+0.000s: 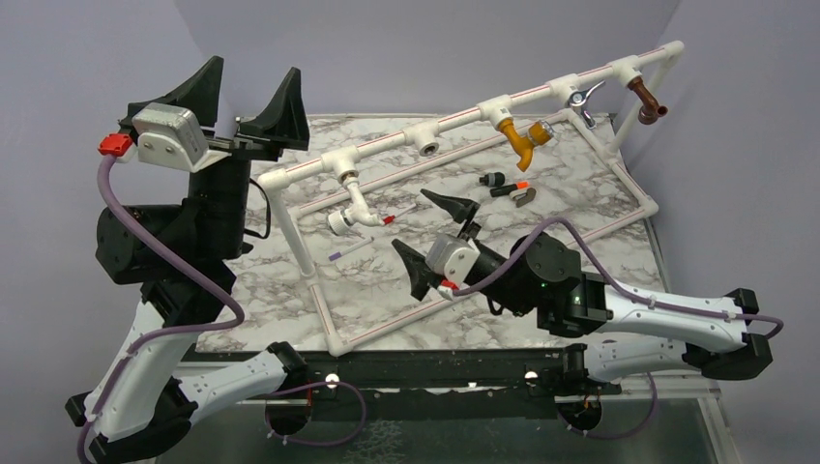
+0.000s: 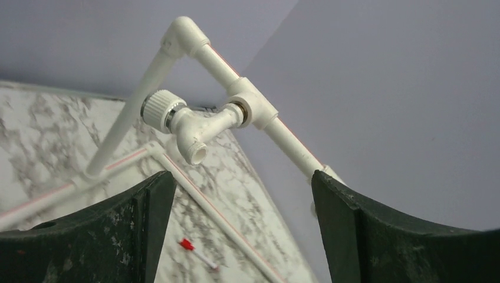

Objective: Install the water faucets

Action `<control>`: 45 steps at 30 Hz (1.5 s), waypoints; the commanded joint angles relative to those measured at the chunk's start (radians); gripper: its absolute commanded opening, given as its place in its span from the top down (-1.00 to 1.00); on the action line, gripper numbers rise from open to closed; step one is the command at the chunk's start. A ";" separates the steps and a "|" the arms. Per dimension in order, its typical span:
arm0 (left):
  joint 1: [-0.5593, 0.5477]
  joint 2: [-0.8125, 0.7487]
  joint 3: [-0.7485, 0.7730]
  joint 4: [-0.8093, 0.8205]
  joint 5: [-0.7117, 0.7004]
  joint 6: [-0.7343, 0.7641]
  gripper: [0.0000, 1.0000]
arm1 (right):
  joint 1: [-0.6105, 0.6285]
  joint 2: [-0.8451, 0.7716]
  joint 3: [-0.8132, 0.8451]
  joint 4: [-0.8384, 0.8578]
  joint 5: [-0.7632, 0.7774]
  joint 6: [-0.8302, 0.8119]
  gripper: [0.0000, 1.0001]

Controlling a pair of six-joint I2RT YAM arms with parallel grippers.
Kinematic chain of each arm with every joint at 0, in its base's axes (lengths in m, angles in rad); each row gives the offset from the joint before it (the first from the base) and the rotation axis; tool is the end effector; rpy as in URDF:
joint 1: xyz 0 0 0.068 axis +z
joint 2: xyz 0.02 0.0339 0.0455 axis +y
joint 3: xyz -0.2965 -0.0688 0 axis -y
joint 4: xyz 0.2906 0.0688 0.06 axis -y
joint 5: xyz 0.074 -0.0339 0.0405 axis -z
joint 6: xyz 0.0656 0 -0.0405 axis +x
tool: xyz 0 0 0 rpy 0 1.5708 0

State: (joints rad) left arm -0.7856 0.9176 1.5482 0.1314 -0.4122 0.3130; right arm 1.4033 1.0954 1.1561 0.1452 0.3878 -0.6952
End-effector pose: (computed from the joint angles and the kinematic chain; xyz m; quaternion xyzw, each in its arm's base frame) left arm 0.1148 -0.0777 0.6614 0.0406 0.4267 -0.1324 0.8937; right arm 0.0749 0.2942 0.4822 -0.4621 0.4380 0.1500 0.7564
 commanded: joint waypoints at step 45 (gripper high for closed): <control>-0.019 -0.019 0.035 -0.012 -0.009 0.008 -0.98 | 0.006 0.441 0.189 -0.023 0.148 -1.101 -0.19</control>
State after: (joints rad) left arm -0.7956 0.9123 1.5612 0.1242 -0.4122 0.3111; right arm 1.4063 1.5127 1.3071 0.2214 0.4866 -1.6527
